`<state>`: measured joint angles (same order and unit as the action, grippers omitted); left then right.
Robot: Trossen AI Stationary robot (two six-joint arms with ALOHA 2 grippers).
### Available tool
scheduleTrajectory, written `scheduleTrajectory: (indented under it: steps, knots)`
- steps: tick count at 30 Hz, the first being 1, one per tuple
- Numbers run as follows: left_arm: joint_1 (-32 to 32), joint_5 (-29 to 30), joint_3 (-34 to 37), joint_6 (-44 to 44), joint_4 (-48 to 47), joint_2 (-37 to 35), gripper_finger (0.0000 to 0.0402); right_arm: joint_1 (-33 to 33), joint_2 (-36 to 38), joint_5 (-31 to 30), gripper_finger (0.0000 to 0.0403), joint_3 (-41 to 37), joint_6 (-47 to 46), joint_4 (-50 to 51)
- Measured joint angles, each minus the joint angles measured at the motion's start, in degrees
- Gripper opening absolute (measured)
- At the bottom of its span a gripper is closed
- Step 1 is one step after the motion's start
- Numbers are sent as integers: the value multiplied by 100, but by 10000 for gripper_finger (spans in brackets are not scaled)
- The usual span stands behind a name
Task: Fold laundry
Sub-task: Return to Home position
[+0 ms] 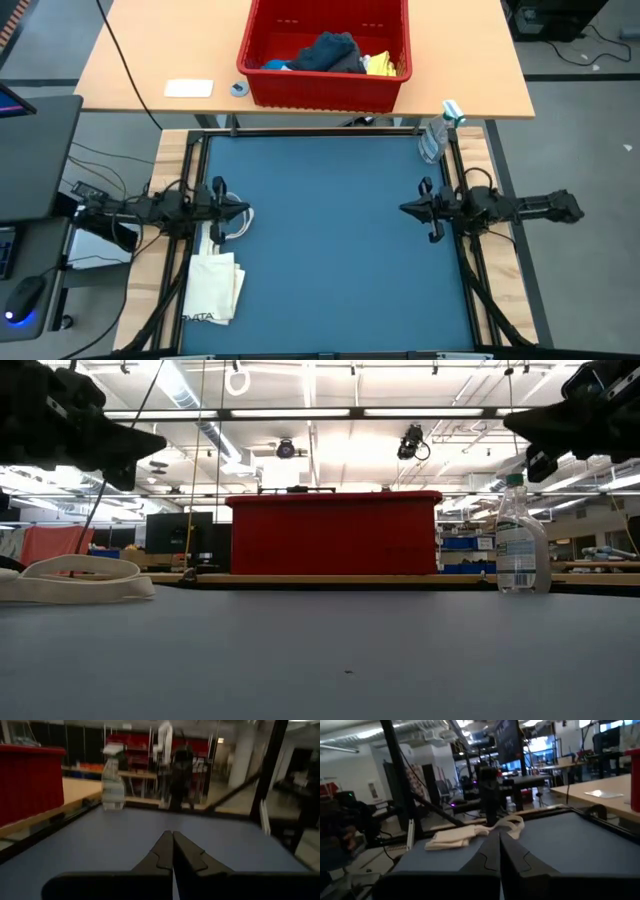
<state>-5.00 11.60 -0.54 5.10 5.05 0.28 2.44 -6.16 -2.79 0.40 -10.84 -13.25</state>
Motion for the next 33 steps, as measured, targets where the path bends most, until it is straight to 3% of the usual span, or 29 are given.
scheduleTrajectory:
  steps: [3, 11, 17, 20, 24, 33]
  knots:
    - [5, -101, -20, 11, -264, -16, 6, -144, 151, 245, 2, 0, -93, -21]
    - [5, -272, -2, -30, -294, 10, 6, -310, 405, 137, 19, 0, -119, 443]
    - [5, -272, -2, 141, -303, 11, 6, -253, 407, 1000, 26, 0, -400, 794]
    - [5, -219, -2, -308, -301, 12, 6, -235, 402, 1277, 24, 0, -402, 1076]
    - [5, -199, -2, -830, -281, 8, 6, -236, 366, 1294, 24, 0, -405, 1040]
    - [5, -182, 0, -872, -275, 8, 7, -236, 368, 1294, 25, 0, -403, 1035]
